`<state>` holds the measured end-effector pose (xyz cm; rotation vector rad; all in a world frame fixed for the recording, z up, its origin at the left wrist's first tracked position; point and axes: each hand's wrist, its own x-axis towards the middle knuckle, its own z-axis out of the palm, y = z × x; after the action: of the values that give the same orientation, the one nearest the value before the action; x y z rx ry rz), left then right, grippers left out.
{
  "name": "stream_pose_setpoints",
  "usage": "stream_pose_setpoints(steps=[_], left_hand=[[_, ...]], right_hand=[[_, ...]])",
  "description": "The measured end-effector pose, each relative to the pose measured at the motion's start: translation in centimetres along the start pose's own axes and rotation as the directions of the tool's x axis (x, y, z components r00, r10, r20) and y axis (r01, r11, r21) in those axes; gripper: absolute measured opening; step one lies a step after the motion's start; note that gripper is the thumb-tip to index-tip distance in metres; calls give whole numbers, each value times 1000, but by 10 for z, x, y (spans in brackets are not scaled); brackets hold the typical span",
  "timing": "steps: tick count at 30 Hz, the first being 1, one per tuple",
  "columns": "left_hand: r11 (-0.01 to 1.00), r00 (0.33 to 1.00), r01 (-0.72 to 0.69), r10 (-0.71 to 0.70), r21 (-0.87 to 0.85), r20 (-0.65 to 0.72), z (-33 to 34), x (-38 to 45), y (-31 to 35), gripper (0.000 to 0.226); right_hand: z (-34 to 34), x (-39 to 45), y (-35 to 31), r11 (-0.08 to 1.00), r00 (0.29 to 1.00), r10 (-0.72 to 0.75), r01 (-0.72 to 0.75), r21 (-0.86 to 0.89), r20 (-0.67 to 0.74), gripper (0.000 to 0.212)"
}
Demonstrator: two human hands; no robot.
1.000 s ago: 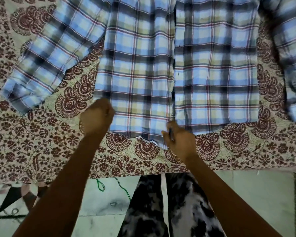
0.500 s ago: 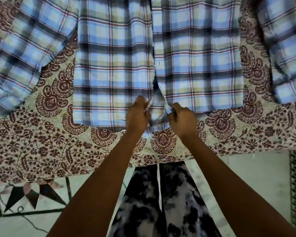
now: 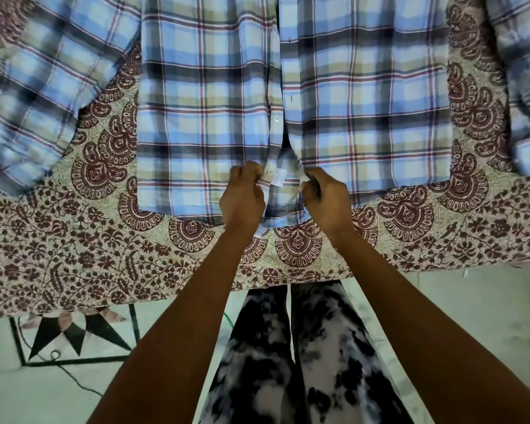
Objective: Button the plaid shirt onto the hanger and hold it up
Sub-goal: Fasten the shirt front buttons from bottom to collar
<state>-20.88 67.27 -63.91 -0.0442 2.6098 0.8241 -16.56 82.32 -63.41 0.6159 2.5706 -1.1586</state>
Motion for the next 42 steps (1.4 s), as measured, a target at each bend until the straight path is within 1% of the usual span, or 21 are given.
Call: stream_pose_setpoints(steps=[2, 4, 5, 6, 9, 11, 13, 15, 18, 20, 21, 23, 25, 27, 29, 32, 35, 37, 39, 41, 42], left_hand=[[996, 995, -72, 76, 49, -66, -1, 1, 4, 25], [982, 980, -188, 189, 34, -61, 0, 5, 8, 21], [974, 974, -222, 223, 41, -40, 1, 7, 10, 19], [971, 972, -232, 233, 66, -16, 1, 11, 11, 19], [961, 981, -190, 180, 201, 66, 3, 19, 17, 21], [937, 973, -232, 220, 261, 77, 4, 21, 18, 21], [915, 956, -293, 281, 276, 84, 6, 21, 19, 23], [907, 949, -312, 287, 282, 129, 9, 21, 20, 24], [936, 969, -239, 210, 260, 132, 11, 24, 23, 22], [961, 983, -172, 152, 218, 107, 11, 27, 27, 18], [974, 989, -132, 116, 187, 97, 10, 28, 30, 16], [989, 994, -64, 50, 135, 102, 9, 30, 33, 10], [988, 992, -63, 48, 140, 113, 10, 32, 34, 11], [991, 990, -48, 31, 127, 135, 10, 33, 33, 12], [994, 989, -9, -7, 110, 147, 10, 36, 33, 10], [998, 987, 42, -50, 54, 154, 9, 38, 34, 9], [995, 988, 82, -74, -57, 135, 8, 37, 35, 31], [989, 987, 104, -90, -100, 136, 4, 34, 38, 38], [975, 984, 127, -102, -180, 143, 2, 32, 41, 37], [951, 983, 158, -124, -265, 139, 2, 31, 41, 26], [940, 981, 172, -137, -294, 136, 2, 30, 41, 17]], right_hand=[[0, 3, 1, 1000, 1000, 24, -24, -9, -12, 29], [0, 7, -1, 999, 999, 31, -31, 13, -29, 29], [0, 8, -3, 999, 999, 33, -32, 24, -35, 28], [0, 10, -5, 999, 998, 37, -36, 26, -42, 29], [1, 13, -10, 999, 996, 36, -38, -19, -84, 31], [1, 15, -11, 996, 995, -6, -2, -85, -97, 33], [1, 19, -11, 987, 998, -34, 25, -160, -52, 35], [0, 20, -10, 984, 999, -32, 33, -178, 10, 35], [-2, 19, -5, 996, 998, -10, 15, -94, 54, 30], [-1, 19, -2, 995, 995, 86, -88, 54, 50, 27], [-2, 21, -2, 973, 986, 158, -165, 160, 55, 25], [-2, 24, -2, 887, 953, 293, -301, 351, 77, 22], [-4, 24, -4, 813, 924, 373, -371, 448, 87, 29], [-4, 21, -2, 765, 909, 405, -397, 507, 100, 34], [-1, 18, 0, 752, 920, 382, -368, 547, 94, 32], [4, 14, 6, 803, 954, 298, -271, 531, 37, 13], [4, 15, 10, 827, 968, 252, -225, 515, 19, 9], [3, 21, 13, 845, 963, 268, -250, 473, 29, 16], [-1, 28, 13, 813, 951, 302, -293, 503, 66, 28], [-5, 34, 13, 795, 949, 292, -309, 523, 118, 35], [-7, 36, 12, 810, 952, 269, -306, 501, 146, 36]])
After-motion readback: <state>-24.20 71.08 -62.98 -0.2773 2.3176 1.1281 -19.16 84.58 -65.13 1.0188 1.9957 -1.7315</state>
